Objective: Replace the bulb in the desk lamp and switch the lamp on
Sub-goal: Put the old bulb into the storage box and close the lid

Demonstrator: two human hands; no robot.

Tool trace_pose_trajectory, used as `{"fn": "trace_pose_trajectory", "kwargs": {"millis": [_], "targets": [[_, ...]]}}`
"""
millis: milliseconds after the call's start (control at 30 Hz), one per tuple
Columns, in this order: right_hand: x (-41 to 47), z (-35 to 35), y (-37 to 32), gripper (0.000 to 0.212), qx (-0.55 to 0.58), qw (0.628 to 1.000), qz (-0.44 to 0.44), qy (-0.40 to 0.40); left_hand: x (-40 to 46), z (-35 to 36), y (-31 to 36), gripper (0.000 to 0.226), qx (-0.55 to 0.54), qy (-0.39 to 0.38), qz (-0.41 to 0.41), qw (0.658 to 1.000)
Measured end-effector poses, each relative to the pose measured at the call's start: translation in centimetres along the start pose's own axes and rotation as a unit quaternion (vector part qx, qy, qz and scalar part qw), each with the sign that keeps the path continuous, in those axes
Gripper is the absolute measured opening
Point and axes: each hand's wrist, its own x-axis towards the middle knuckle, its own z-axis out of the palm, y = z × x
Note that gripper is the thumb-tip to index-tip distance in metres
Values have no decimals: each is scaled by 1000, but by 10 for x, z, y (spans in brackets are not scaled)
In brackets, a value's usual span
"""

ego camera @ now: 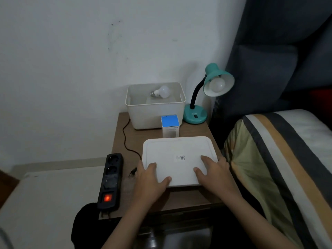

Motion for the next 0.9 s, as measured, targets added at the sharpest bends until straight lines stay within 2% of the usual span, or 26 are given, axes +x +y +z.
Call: {"fn": "trace_pose_trajectory", "kwargs": {"millis": [200, 533, 900], "targets": [[36, -31, -49, 50, -29, 994, -65, 81, 32, -48, 20, 61, 7, 59, 38, 998], [128, -52, -123, 49, 8, 989, -120, 89, 133, -107, 37, 63, 22, 131, 28, 991], [245, -40, -162, 52, 23, 992, -114, 57, 252, -109, 41, 65, 30, 86, 13, 996]]}}
